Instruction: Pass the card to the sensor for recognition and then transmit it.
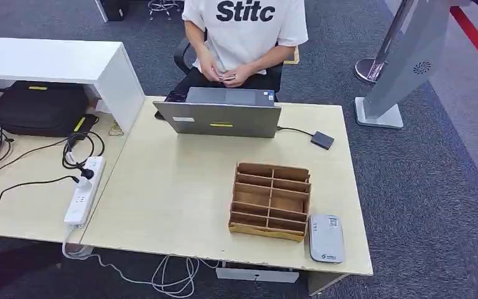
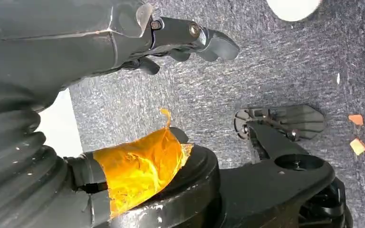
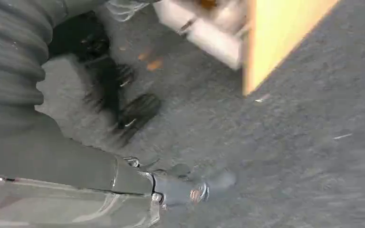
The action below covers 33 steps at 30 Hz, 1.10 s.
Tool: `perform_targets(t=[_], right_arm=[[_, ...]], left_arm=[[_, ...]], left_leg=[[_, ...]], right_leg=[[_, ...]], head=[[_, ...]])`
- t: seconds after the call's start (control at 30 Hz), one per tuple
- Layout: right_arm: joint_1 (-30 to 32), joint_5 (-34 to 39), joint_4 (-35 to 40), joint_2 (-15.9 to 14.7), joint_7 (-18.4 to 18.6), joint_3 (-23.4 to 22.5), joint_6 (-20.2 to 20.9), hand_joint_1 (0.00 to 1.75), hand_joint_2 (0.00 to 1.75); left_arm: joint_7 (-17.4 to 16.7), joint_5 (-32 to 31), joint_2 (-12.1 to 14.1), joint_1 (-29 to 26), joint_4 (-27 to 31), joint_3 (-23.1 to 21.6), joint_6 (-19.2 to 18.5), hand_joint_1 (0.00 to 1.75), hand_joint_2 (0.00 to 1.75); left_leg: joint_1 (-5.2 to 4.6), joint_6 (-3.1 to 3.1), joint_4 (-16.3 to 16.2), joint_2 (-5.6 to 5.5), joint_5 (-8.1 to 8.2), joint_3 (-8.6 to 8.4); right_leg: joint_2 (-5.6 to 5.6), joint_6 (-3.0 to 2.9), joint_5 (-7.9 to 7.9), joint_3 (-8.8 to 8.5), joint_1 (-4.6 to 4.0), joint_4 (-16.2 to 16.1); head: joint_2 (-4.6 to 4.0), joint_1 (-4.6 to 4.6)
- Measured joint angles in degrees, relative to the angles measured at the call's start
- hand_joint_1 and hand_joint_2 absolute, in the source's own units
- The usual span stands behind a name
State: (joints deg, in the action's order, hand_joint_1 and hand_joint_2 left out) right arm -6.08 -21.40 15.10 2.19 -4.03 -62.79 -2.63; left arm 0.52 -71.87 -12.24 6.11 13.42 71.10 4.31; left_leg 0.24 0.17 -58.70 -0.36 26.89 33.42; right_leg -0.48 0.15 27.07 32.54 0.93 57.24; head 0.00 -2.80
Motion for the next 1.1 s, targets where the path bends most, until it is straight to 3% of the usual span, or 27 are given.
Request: perform_targets(t=[0.07, 0.13, 0.2, 0.3, 0.43, 0.53, 0.57, 0.6, 0.7, 0.87, 1.03, 1.1], right_arm=[[0.7, -11.9, -0.7, 0.2, 7.1, 4.7, -2.0, 0.00, 1.75], [1.6, -23.2, -1.2, 0.6, 10.6, 11.8, -4.2, 0.00, 1.75], [2.2, -27.4, -1.6, 1.3, 10.4, 17.5, -5.0, 0.00, 1.75], [2.4, -28.4, -1.9, 1.9, 10.1, 22.5, -5.5, 0.00, 1.75], [2.6, -29.3, -2.3, 2.2, 8.9, 25.5, -2.9, 0.00, 1.75], [2.8, -30.4, -2.4, 2.5, 8.2, 27.0, -4.3, 0.00, 1.75], [2.8, -30.1, -2.4, 2.6, 7.8, 27.0, -5.3, 0.00, 1.75], [2.8, -30.0, -2.5, 2.7, 7.4, 27.0, -6.2, 1.75, 1.75], [2.8, -30.6, -2.5, 2.7, 6.6, 26.9, -5.6, 1.75, 1.75], [2.8, -32.3, -2.7, 2.7, 6.3, 26.9, -2.7, 1.75, 1.75], [2.8, -33.4, -2.8, 2.8, 6.2, 27.0, -2.3, 1.75, 1.75], [2.8, -33.9, -2.8, 2.8, 6.1, 27.0, -2.3, 1.75, 1.75]], left_arm=[[0.0, -0.3, 0.0, 0.0, 0.0, 0.0, 0.0, 0.00, 1.75], [0.2, -0.2, 0.0, 0.0, 0.0, 0.0, 0.0, 0.00, 1.75], [0.5, 0.2, 0.0, 0.0, 0.0, 0.0, 0.0, 0.00, 1.75], [0.7, 0.3, 0.1, 0.0, 0.0, 0.0, 0.0, 0.00, 1.75], [0.7, 0.7, 0.2, 0.0, 0.0, 0.0, -0.2, 0.00, 1.75], [0.8, 1.2, 0.3, 0.0, 0.0, 0.0, -0.2, 0.00, 1.75], [0.8, 1.3, 0.3, 0.0, 0.0, 0.1, -0.3, 1.36, 1.75], [0.8, 1.4, 0.3, 0.0, 0.0, 0.1, -0.5, 1.75, 1.75], [1.3, 1.5, 0.3, 0.0, 0.0, 0.3, -1.7, 1.75, 1.75], [1.6, 1.3, 0.3, 0.0, 0.0, 0.3, -2.5, 1.52, 1.75], [1.4, 0.8, 0.3, 0.0, 0.0, 0.3, -3.3, 1.61, 1.75], [1.4, 0.7, 0.3, 0.0, 0.0, 0.3, -3.5, 1.75, 1.75]], left_leg=[[0.00, 0.00, 0.0, -0.01, 0.00, 0.00], [0.00, 0.00, 0.0, -0.01, 0.00, 0.00], [0.01, 0.00, 0.0, 0.00, 0.00, -0.01], [0.03, -0.01, 0.0, 0.00, 0.00, -0.02], [0.03, -0.01, 0.0, 0.02, 0.00, -0.02], [0.01, -0.01, 0.0, 0.02, 0.00, -0.01], [0.00, -0.01, 0.0, 0.02, 0.00, -0.01], [-0.01, -0.01, 0.0, 0.02, 0.00, -0.01], [-0.01, 0.00, 0.0, 0.02, 0.00, -0.01], [0.00, 0.00, 0.0, 0.02, 0.00, -0.02], [0.02, -0.01, 0.0, 0.02, 0.00, -0.02], [0.02, -0.01, 0.0, 0.02, 0.00, -0.02]], right_leg=[[-0.01, 0.00, 0.00, 0.00, 0.00, 0.0], [0.00, -0.01, 0.00, 0.01, 0.00, 0.0], [0.02, -0.01, 0.00, 0.02, -0.01, 0.0], [0.00, -0.01, 0.01, 0.02, -0.03, 0.0], [0.02, -0.01, 0.01, 0.01, -0.02, 0.0], [0.01, -0.01, 0.00, 0.00, -0.01, 0.0], [0.01, -0.01, 0.00, 0.00, 0.00, 0.0], [0.01, -0.01, 0.00, 0.00, 0.01, 0.0], [0.01, -0.01, 0.00, 0.00, 0.01, 0.0], [0.01, -0.01, 0.00, 0.00, 0.00, 0.0], [0.01, -0.01, 0.00, 0.00, -0.01, 0.0], [0.02, -0.01, 0.00, 0.00, -0.01, 0.0]], head=[[0.00, 0.02], [0.00, -0.02], [0.00, -0.02], [0.00, -0.02], [0.00, 0.00], [0.00, 0.00], [0.00, -0.02], [0.00, -0.02], [0.00, -0.02], [0.00, 0.00], [0.00, 0.00], [0.00, 0.00]])
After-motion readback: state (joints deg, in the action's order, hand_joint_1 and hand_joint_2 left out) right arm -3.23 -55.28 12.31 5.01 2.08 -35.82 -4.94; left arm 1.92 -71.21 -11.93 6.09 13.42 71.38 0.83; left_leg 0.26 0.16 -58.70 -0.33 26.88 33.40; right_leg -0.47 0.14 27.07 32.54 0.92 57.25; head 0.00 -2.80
